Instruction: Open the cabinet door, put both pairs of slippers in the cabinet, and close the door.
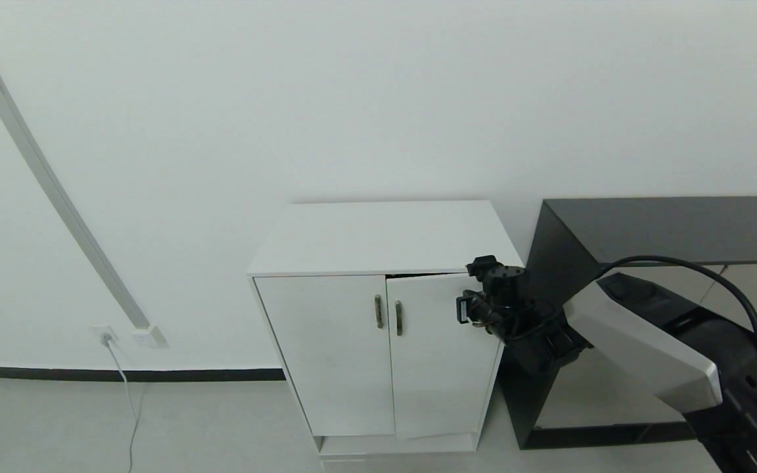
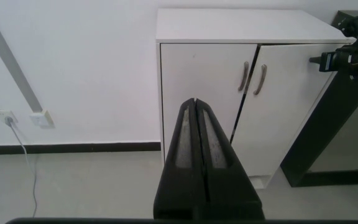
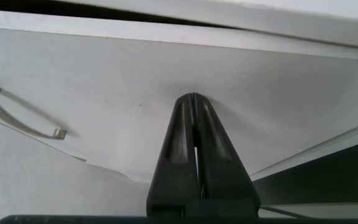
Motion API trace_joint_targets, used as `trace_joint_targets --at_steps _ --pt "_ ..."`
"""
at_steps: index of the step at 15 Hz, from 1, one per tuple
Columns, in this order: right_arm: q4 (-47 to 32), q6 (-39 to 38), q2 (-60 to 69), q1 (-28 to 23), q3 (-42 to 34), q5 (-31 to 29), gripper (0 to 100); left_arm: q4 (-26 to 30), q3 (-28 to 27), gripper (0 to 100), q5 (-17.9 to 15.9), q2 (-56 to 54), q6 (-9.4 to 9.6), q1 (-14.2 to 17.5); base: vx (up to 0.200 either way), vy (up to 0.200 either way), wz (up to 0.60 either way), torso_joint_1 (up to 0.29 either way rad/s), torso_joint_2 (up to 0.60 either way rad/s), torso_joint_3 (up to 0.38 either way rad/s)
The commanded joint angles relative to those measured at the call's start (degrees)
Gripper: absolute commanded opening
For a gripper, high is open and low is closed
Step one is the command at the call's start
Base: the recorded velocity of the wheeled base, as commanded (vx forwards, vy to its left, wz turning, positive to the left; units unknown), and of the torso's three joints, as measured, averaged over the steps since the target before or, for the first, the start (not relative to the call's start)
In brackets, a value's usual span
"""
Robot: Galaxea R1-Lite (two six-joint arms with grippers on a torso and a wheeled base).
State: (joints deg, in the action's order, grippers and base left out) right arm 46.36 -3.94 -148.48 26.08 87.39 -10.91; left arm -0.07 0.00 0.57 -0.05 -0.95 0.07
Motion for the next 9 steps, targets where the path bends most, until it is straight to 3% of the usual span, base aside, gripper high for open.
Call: trace_joint_targets --at_steps 1,9 --pt "-0.1 0.0 0.2 -0.1 0.1 0.0 0 0.0 0.0 0 0.0 0.0 -0.02 0.0 0.000 0.000 0.00 0.000 0.00 0.000" --pt "-2.0 0.0 0.0 -0.2 2.2 -0.1 0 0.0 0.0 0 0.0 0.0 -0.02 0.0 0.000 0.000 0.00 0.000 0.00 0.000"
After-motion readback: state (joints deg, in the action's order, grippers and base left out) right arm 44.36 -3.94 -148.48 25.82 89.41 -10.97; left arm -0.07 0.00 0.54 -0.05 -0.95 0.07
